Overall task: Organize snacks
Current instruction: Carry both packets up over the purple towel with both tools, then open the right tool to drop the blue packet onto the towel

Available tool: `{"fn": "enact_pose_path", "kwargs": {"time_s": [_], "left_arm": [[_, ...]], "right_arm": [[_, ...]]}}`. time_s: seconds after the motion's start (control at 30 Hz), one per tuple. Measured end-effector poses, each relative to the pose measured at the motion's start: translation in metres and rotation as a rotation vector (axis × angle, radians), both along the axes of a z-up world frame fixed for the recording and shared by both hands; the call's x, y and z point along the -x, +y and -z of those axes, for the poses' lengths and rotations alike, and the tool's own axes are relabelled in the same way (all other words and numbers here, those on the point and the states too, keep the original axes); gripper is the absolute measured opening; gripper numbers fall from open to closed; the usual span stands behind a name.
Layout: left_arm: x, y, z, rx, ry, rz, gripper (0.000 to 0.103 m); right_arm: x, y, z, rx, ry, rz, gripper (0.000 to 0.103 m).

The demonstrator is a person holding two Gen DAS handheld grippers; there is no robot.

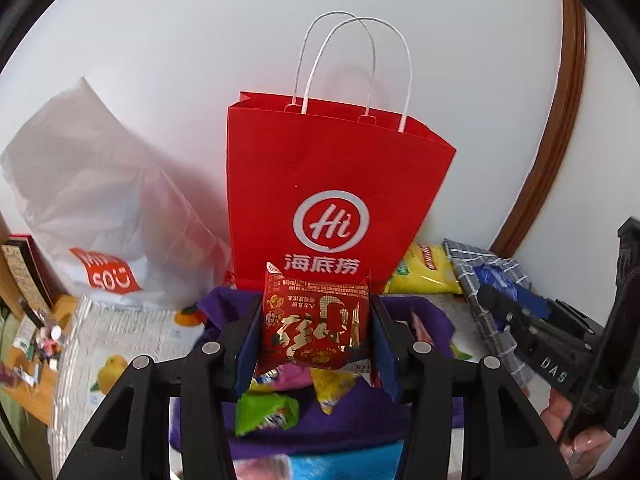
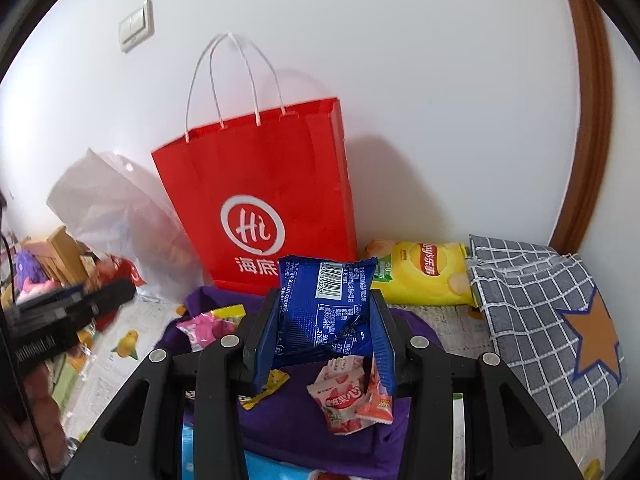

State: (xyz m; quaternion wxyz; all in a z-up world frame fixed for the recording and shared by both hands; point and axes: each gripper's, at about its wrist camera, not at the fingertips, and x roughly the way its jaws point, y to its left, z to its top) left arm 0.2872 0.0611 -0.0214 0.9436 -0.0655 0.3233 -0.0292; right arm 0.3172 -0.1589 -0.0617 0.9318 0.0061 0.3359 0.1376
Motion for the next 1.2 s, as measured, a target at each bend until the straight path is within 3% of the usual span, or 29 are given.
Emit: {"fn": "enact_pose_path", "kwargs": {"time_s": [0.1,0.23,0.37,0.73,1.2], "left_arm": [[-0.013,0.005,0.015,-0.037,0.047,-0.026,0.048],[-0.023,0.021,0.028,-0.017,0.108,-0.054,0.048],[-0.023,0.039,0.027,0.033,0.11,-0.071,0.048],[-0.021,0.047,0.025,0.039,0.116,-0.086,0.048],[-0.027,0.042,0.03,0.031,0.144,-0.079,0.048]], "right_arm": [[-0.016,0.001,0.018,0.05,0.06,0.007,0.042],[-0.034,-0.007,0.041,0.023,0.151,0.0,0.042],[-0.043,-0.004,0.06,0.095,0.185,0.012,0.042],[-0.052,0.029,0.105,0.161,0.347,-0.097,0.042],[-0.055,0.042,0.118,0.212,0.396,-0.089,0.046]]}}
